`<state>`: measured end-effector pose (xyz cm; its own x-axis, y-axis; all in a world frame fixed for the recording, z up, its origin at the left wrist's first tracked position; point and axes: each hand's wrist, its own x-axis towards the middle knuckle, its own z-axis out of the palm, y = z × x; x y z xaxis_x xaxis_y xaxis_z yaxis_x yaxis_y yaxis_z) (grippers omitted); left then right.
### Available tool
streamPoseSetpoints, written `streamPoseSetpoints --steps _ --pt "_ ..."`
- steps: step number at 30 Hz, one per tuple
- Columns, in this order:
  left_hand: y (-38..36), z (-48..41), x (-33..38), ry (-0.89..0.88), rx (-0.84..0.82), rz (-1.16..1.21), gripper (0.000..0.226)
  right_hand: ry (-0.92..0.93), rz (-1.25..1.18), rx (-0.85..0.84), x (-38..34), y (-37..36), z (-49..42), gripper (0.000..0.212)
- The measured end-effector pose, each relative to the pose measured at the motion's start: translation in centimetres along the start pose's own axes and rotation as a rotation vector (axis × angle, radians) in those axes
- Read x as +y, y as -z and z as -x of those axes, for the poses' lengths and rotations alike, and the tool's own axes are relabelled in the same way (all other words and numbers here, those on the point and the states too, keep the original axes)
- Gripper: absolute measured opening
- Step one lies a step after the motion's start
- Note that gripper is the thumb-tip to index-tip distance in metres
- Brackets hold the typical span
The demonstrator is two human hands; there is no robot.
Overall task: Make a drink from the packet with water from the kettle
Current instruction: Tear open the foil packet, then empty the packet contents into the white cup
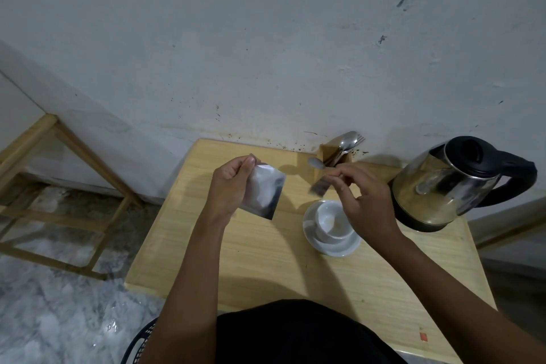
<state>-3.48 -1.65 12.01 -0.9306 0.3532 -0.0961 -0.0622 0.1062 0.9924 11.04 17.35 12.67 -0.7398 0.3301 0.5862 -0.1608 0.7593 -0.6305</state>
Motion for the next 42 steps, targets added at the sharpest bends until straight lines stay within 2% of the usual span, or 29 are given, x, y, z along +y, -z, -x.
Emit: streamPoseSetpoints --steps 3,6,9,14,17,18,20,22,25,28,32,35,37,39,42 --pt "0.8 0.0 -0.2 0.006 0.036 0.011 0.025 -0.288 -0.122 0.001 -0.2 0.0 0.0 0.006" --pt "1.2 0.2 -0.5 0.028 0.022 0.009 0.026 -0.547 -0.196 -0.116 -0.1 -1.2 0.1 0.005" --pt "1.0 0.6 -0.8 0.067 0.001 -0.017 0.023 -0.702 -0.223 -0.253 0.6 -3.5 0.4 0.014" --pt "1.0 1.5 -0.7 0.067 -0.013 -0.021 0.019 -0.726 -0.140 -0.402 1.5 -8.2 0.5 0.006" --pt "1.2 1.7 -1.0 0.070 -0.009 -0.035 0.022 -0.688 -0.013 -0.551 1.9 -9.8 0.2 0.024" --pt "1.3 1.7 -1.2 0.071 -0.003 -0.036 0.022 -0.686 0.009 -0.554 1.7 -9.9 0.1 0.027" --pt "1.4 1.7 -1.5 0.075 0.008 -0.027 0.021 -0.700 -0.035 -0.473 1.2 -9.5 -0.3 0.025" --pt "1.3 1.7 -1.8 0.079 0.026 -0.021 0.020 -0.776 -0.215 -0.356 0.4 -8.8 -0.7 0.025" --pt "0.9 1.7 -2.0 0.087 0.035 -0.012 0.020 -0.875 -0.482 -0.362 -0.8 -7.5 -0.7 0.024" --pt "-0.1 1.9 -1.7 0.090 0.015 0.007 0.022 -0.791 -0.476 -0.480 -0.9 -7.0 0.2 0.012" --pt "-1.9 2.4 -0.9 0.088 -0.090 0.024 0.015 -0.711 -0.441 -0.375 0.0 -6.0 1.0 0.016" --pt "-2.4 2.4 -1.1 0.165 -0.179 -0.032 0.030 -0.684 -0.409 -0.295 0.6 -4.8 1.5 0.019" --pt "-2.9 2.3 -1.4 0.160 -0.221 -0.129 0.016 -0.685 -0.361 -0.245 1.0 -4.0 2.1 0.017" --pt "-3.7 2.4 -1.6 0.135 -0.252 -0.207 0.012 -0.700 -0.297 -0.189 1.4 -3.4 3.2 0.012" --pt "-5.3 2.9 -1.6 0.112 -0.263 -0.239 0.017 -0.744 -0.238 -0.085 2.0 -2.2 5.4 0.037"
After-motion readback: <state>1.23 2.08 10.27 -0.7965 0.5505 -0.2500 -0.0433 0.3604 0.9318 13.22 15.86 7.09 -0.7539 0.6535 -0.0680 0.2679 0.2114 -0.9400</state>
